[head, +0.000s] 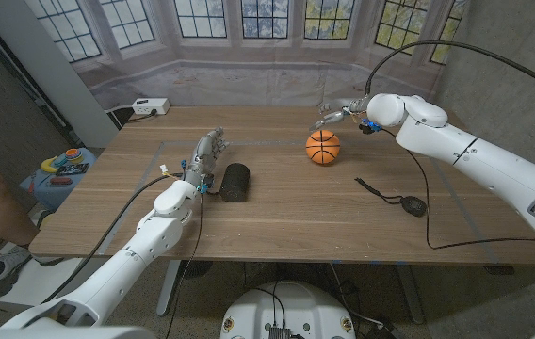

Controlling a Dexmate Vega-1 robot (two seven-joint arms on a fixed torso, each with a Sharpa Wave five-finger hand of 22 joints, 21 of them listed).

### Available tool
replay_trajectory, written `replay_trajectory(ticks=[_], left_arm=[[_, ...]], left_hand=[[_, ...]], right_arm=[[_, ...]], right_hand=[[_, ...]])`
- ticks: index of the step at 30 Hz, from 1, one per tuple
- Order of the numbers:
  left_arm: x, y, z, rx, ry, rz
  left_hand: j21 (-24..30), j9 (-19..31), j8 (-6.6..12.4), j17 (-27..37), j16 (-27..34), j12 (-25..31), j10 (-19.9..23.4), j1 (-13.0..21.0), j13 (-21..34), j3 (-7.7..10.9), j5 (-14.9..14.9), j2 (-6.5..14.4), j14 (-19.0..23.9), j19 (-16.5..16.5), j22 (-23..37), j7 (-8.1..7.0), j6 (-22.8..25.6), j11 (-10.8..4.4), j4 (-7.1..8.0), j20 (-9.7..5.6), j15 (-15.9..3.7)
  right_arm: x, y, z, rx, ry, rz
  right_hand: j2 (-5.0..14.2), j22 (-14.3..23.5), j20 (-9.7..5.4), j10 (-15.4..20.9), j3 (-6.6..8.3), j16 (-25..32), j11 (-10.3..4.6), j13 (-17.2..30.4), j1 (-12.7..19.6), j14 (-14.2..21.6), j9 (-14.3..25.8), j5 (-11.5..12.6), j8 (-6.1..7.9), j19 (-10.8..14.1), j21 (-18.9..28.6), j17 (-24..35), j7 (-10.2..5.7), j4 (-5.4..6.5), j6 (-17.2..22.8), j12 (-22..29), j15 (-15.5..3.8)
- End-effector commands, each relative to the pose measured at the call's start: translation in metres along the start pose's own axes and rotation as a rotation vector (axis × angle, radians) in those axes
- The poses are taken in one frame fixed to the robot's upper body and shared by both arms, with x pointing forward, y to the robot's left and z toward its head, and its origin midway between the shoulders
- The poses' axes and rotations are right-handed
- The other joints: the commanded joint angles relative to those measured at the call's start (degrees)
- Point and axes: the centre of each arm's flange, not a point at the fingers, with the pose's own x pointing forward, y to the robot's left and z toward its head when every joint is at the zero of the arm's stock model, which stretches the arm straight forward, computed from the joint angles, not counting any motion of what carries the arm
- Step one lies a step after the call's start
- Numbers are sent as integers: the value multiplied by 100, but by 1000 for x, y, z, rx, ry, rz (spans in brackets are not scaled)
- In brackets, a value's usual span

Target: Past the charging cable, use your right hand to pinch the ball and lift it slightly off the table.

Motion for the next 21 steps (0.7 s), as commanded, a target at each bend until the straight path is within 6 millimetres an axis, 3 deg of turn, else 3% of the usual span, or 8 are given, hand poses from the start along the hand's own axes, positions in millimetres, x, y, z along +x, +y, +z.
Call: replay_trajectory(ticks=[1, 11, 21], left_arm=[[-6, 1, -2, -14, 2, 16], [-10, 0, -4, -19, 4, 21], [-12, 2, -4, -20, 4, 28]], left_hand=[[-40, 30, 35, 22, 60, 46, 44, 2, 24, 18, 27, -20, 78, -19, 31, 10, 50, -11, -12, -15, 27], [-73, 32, 48, 20, 60, 74, 141, -11, 26, 33, 29, -22, 135, -6, 31, 4, 101, -26, -11, -4, 46], [-96, 34, 52, 20, 54, 84, 191, -23, 28, 46, 30, -21, 163, 17, 31, -7, 132, -2, -6, -3, 56]], right_arm=[[3, 2, 4, -31, 30, 97], [11, 7, 14, -51, 56, 226], [24, 8, 24, -76, 56, 310]], right_hand=[[-89, 24, 31, -203, -54, -6, -9, 0, -32, -181, 24, 78, -6, -125, 14, 5, -115, 16, -92, -35, 77], [-144, 45, 51, -886, -114, 26, -2, -28, -18, -530, 22, 216, -138, -146, 95, 1, -511, 8, -1113, -77, 387], [-137, 48, 52, -1328, -92, 28, 228, -22, 135, -743, 29, 292, -128, -162, 99, 5, -481, -41, -1860, -77, 513]])
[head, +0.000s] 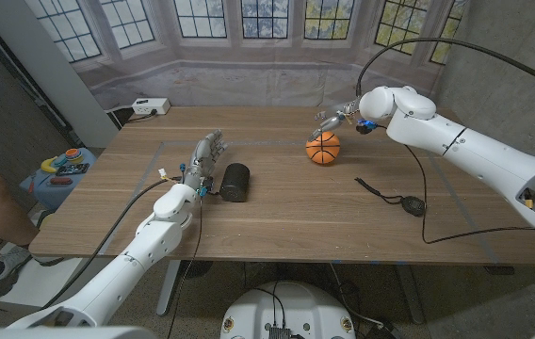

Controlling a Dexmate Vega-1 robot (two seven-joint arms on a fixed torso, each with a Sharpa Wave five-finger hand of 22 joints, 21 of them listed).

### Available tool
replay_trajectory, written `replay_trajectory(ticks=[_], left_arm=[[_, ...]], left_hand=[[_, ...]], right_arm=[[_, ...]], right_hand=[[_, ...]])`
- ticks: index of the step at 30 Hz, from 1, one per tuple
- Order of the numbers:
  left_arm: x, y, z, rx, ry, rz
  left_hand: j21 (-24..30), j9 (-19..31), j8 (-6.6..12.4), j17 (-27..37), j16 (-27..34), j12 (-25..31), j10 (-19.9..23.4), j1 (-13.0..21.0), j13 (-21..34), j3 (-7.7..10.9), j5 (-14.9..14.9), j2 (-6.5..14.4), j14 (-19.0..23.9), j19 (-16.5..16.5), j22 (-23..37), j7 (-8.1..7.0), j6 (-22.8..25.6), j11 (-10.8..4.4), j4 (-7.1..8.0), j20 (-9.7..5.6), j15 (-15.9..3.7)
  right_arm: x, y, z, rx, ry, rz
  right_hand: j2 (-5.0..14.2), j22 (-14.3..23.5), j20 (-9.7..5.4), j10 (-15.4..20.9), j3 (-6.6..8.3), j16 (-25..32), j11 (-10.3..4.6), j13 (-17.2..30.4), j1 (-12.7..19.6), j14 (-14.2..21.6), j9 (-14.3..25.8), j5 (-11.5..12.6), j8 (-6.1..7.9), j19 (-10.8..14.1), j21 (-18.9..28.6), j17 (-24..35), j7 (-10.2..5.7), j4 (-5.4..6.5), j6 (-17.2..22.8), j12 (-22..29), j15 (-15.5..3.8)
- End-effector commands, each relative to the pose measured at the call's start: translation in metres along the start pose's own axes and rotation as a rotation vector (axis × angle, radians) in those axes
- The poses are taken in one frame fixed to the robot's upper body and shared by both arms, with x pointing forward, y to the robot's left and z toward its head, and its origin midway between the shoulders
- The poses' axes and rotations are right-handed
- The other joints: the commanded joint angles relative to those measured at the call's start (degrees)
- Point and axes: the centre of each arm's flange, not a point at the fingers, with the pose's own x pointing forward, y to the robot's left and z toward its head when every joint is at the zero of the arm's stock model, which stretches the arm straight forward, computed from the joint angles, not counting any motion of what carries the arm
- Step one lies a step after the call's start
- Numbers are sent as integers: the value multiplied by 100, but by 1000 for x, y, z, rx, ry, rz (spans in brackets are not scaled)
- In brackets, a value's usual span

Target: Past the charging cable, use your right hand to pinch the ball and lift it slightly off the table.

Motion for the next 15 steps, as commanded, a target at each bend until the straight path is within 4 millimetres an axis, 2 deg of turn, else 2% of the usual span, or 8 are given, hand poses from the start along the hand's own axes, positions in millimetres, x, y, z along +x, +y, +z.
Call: replay_trajectory(ticks=[1, 4, 5, 15], left_arm=[[-3, 2, -1, -3, 0, 8], [-2, 3, -1, -5, 1, 8], [-2, 3, -1, -5, 0, 8], [1, 3, -3, -7, 6, -3]], left_hand=[[-24, 34, 34, 20, 9, 23, 41, -24, 29, 47, 30, -21, 53, 18, 32, -7, 75, 7, -6, -2, 3], [-29, 35, 34, 20, 7, 23, 46, -26, 29, 50, 30, -21, 58, 23, 32, -8, 81, 13, -5, -1, -1], [-31, 35, 34, 20, 7, 22, 45, -27, 29, 51, 30, -21, 60, 23, 32, -8, 83, 12, -5, -1, 1], [-68, 39, 68, 19, -6, 22, 78, -42, 32, 68, 31, -21, 77, 37, 33, 31, 204, 7, -1, 0, 7]], right_arm=[[12, -1, 12, -33, 14, 114], [14, -2, 14, -41, 19, 132], [15, -2, 15, -43, 21, 135], [19, -6, 20, -86, 38, 124]], right_hand=[[-6, 19, 0, -666, 26, 32, 138, 20, 161, -435, 31, 72, -4, -34, 31, 17, 36, -47, -713, -10, 63], [-16, 19, 0, -718, 25, 24, 168, 22, 191, -489, 31, 91, -10, -38, 31, 17, 22, -54, -839, -2, 69], [-21, 19, 0, -803, 26, 21, 227, 23, 217, -526, 31, 105, 1, -41, 31, 18, 20, -59, -903, -12, 72], [-24, 22, -2, -927, 34, 19, 370, 31, 298, -624, 34, 149, 16, -39, 36, 21, 29, -69, -1090, 11, 81]])
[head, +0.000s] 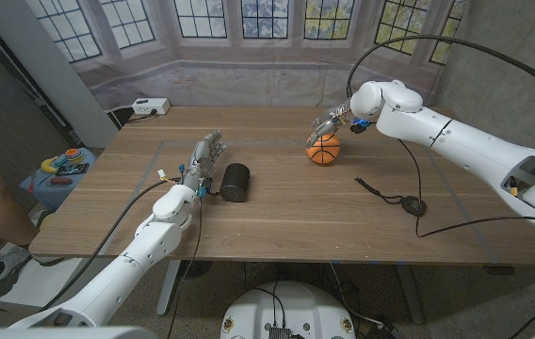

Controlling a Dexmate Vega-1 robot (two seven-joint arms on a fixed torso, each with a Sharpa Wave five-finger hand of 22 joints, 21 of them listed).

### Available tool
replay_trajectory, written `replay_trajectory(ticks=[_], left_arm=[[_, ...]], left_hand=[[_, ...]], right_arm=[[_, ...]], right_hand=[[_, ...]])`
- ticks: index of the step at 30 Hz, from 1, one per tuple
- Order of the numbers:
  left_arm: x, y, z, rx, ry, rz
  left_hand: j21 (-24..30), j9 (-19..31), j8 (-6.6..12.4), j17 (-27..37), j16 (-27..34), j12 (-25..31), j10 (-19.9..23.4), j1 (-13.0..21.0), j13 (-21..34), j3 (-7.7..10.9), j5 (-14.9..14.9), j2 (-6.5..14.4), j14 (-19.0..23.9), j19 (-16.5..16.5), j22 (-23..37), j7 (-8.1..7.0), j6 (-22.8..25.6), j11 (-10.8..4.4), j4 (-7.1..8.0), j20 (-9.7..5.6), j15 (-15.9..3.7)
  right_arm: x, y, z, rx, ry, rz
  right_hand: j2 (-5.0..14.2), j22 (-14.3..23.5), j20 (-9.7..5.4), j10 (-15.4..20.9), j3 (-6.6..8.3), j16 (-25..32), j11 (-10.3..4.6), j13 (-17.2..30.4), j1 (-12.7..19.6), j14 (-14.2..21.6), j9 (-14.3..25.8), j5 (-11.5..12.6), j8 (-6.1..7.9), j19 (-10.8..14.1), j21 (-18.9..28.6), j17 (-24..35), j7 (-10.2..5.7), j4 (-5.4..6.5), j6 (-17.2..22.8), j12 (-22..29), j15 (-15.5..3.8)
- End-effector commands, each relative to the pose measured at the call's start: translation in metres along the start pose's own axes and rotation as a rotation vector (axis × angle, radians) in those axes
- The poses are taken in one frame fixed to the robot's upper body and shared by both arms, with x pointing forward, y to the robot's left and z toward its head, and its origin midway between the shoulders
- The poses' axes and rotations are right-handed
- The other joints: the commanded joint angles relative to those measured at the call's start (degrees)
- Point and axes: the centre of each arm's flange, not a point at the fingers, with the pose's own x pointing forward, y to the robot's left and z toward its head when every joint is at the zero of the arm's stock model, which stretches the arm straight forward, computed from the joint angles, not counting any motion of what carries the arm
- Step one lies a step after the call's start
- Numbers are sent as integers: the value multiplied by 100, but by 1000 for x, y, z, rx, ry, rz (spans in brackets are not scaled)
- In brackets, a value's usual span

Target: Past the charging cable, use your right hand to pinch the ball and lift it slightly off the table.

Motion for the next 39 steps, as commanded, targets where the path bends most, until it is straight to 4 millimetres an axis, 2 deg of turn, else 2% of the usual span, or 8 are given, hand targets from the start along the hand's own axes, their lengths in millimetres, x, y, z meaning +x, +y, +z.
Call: replay_trajectory(ticks=[1, 7, 19, 30, 39], left_arm=[[3, 1, -1, -5, 2, -10], [4, 1, -2, -3, 5, -15], [7, 0, 0, 3, 9, -16], [8, -3, -1, 2, 12, -19], [7, -5, -2, 2, 15, -16]], left_hand=[[-30, 10, 49, 18, -8, 21, 61, -43, 32, 53, 31, -23, 29, 40, 32, 31, 110, 36, 16, -1, 22], [-57, 16, 97, 16, -17, 23, 91, -53, 34, 65, 31, -25, 40, 52, 33, 80, 275, 50, 17, -8, 18], [-97, 31, 137, 13, -16, 29, 145, -74, 38, 82, 30, -31, 96, 87, 35, 110, 465, 33, 21, 7, 27], [-123, 39, 127, 12, -25, 26, 163, -87, 40, 93, 29, -34, 103, 103, 35, 108, 496, 30, 24, 11, 27], [-142, 44, 130, 11, -32, 20, 164, -94, 41, 102, 30, -34, 104, 115, 36, 127, 542, 42, 23, 12, 25]], right_arm=[[6, -5, 7, -49, 22, 9], [10, -5, 7, -102, 37, -43], [14, -1, 10, -154, 42, -64], [15, 8, 11, -184, 57, -40], [15, 15, 9, -220, 67, -41]], right_hand=[[19, 23, -2, -925, 2, 20, 93, 17, 104, -600, 28, 47, 17, -38, 38, 21, 26, -37, -1112, 21, 51], [34, 25, -7, -942, 22, 37, 104, 33, 182, -615, 32, 73, 19, -15, 48, 25, -59, -49, -1257, 53, 48], [62, 36, -25, -919, 76, 121, 153, 75, 356, -465, 41, 113, 77, 118, 97, 43, -96, -79, -1330, 120, 15], [49, 44, -28, -928, 119, 173, 260, 132, 553, -342, 58, 158, 138, 327, 151, 63, 3, -101, -1332, 166, 21], [-8, 41, -34, -906, 156, 234, 306, 257, 810, -177, 98, 207, 179, 671, 205, 104, 83, -100, -1393, 257, 13]])
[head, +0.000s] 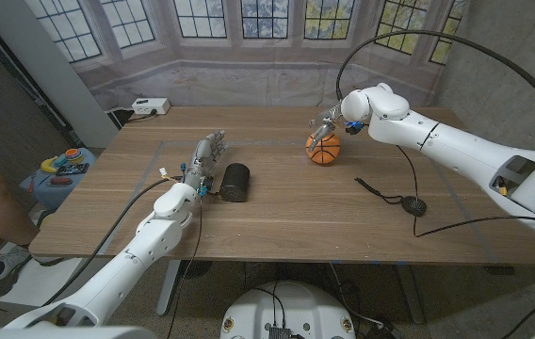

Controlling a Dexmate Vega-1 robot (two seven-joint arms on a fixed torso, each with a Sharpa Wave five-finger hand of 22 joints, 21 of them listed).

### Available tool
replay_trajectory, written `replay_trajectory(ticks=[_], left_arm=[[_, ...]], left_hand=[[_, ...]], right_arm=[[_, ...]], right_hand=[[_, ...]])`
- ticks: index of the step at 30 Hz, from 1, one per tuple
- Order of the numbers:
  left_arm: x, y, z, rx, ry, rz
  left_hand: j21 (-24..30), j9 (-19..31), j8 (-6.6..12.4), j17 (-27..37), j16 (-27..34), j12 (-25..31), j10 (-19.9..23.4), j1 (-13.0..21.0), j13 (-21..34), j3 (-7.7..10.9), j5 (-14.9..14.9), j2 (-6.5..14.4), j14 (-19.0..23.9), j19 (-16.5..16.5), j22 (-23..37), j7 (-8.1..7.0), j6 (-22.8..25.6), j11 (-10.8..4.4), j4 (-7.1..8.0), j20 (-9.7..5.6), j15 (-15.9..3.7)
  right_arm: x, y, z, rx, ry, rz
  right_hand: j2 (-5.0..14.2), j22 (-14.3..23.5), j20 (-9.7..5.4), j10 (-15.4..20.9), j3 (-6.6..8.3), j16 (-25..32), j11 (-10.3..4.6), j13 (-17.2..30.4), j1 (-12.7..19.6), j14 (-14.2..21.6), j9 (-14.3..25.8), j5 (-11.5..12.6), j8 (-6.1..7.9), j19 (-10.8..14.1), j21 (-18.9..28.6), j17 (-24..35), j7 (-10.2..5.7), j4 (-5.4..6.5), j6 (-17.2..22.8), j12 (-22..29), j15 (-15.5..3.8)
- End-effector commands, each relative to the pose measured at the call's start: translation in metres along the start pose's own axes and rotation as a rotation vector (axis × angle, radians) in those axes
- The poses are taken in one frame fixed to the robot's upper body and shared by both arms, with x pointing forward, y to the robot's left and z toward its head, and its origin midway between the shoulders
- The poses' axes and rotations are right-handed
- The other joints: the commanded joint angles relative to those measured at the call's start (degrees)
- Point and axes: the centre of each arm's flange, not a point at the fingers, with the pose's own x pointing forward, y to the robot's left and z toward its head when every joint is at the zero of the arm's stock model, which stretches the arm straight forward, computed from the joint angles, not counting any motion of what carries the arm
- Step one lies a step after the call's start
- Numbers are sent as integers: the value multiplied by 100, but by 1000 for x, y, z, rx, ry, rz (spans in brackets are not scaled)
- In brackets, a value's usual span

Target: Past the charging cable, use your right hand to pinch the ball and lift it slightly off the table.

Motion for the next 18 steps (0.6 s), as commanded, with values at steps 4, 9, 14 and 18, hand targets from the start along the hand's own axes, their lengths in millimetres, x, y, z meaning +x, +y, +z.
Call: replay_trajectory(ticks=[4, 9, 14, 18], left_arm=[[0, -4, -1, 1, 3, 0], [1, -6, -1, 0, 4, -6], [2, -8, -1, 0, 6, -10], [3, -10, 0, 3, 6, -10]], left_hand=[[-24, 21, 24, 9, -7, 17, 41, -65, 13, 35, 30, -4, 48, 58, 6, -1, 72, 23, -4, -14, 28], [-40, 26, 42, 9, -10, 19, 59, -72, 14, 41, 29, -4, 52, 67, 7, 5, 150, 33, -4, -12, 32], [-49, 29, 43, 8, -12, 18, 64, -77, 15, 45, 29, -5, 56, 77, 8, 4, 172, 32, -4, -5, 26], [-57, 32, 43, 8, -11, 19, 73, -81, 15, 48, 29, -5, 62, 82, 8, 7, 189, 29, -2, -2, 25]], right_arm=[[0, 13, 0, -44, 13, 6], [0, 16, -1, -57, 8, -19], [-1, 19, -4, -66, 9, -29], [0, 21, -6, -71, 5, -38]], right_hand=[[-21, 15, 20, -884, 65, 63, 53, 74, 138, -151, 28, 43, 53, 171, 47, 42, 94, -6, -1361, 86, 14], [-23, 14, 19, -870, 80, 85, 51, 118, 211, -79, 39, 50, 64, 275, 58, 57, 92, 0, -1361, 121, 12], [-42, 10, 16, -848, 96, 106, 49, 190, 317, 16, 54, 62, 72, 443, 72, 78, 89, 7, -1363, 177, 11], [-42, 8, 15, -802, 106, 121, 51, 228, 361, 75, 61, 67, 80, 515, 73, 91, 94, 15, -1348, 221, 5]])
